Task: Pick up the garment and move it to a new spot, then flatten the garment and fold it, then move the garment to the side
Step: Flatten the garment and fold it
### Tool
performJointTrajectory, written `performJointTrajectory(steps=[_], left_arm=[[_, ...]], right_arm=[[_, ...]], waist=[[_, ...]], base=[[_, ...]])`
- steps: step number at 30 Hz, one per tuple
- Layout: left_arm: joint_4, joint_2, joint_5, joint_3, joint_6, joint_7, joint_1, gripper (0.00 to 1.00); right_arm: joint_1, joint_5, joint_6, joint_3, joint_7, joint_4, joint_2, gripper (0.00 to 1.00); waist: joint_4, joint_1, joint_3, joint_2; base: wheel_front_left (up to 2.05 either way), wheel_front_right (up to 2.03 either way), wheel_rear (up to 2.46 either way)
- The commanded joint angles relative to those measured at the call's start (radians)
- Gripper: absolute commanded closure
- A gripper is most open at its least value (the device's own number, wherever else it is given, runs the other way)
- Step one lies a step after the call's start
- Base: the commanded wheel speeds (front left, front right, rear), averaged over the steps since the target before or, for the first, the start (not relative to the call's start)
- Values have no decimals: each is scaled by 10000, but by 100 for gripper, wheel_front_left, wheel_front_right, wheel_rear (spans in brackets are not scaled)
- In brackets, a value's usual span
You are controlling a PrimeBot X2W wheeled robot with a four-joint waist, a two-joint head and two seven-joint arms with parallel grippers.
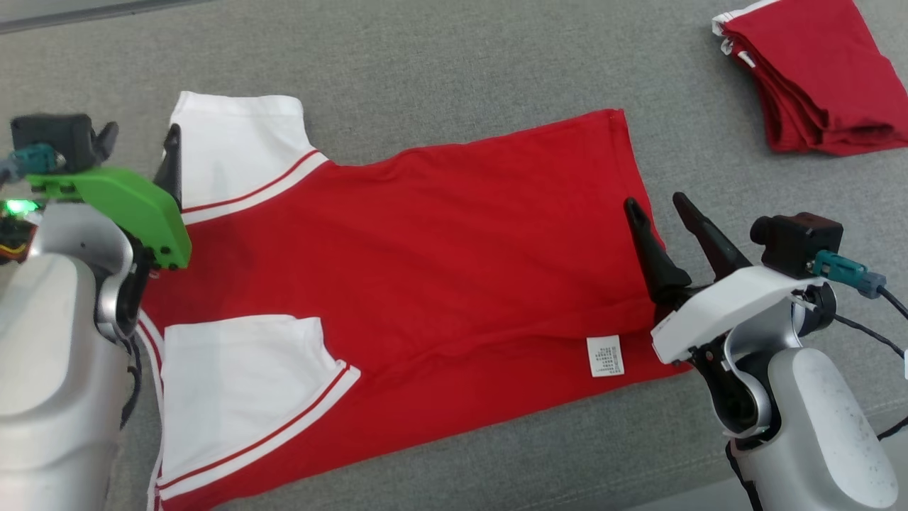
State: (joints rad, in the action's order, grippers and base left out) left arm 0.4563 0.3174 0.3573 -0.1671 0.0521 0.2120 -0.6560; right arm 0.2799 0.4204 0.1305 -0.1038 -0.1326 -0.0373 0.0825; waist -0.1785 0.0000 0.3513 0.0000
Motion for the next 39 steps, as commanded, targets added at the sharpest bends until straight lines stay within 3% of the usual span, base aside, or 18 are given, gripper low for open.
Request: performJointTrajectory(steps=[1,9,19,20,21,22,30,39], left_arm=[[281,173,-131,15,-3,74,-458,0],[2032,494,-312,-42,-251,775,-2221,0],[3039,529,-424,-300,-179,723,-2691,0],[3095,518,-440,-345,-151,690,-2713,45],[3168,496,-436,-392,-116,657,-2748,68],[3212,469,-426,-419,-86,630,-2759,100],[3067,75,-322,-545,102,-608,-2873,100],[2243,-501,-36,-800,383,-1646,-2491,100]], right_arm=[[223,55,2,-80,79,25,62,0],[753,112,2,-499,401,123,185,0],[781,183,2,-615,562,141,214,0],[808,178,2,-615,564,149,227,0],[842,184,2,-598,560,162,243,0],[863,189,2,-574,540,162,262,0],[1706,-470,2,-544,349,-424,1061,0],[3514,-1123,-1,-1059,166,-2925,2119,0]], waist=[[-607,0,836,0],[-1007,0,1604,0],[-1020,0,1650,0],[-1005,0,1643,0],[-978,0,1631,0],[-946,0,1616,0],[-381,0,1267,0],[729,0,977,0]], base=[[0,0,0],[0,0,0],[0,0,0],[0,0,0],[0,0,0],[0,0,0],[0,0,0],[0,0,0]])
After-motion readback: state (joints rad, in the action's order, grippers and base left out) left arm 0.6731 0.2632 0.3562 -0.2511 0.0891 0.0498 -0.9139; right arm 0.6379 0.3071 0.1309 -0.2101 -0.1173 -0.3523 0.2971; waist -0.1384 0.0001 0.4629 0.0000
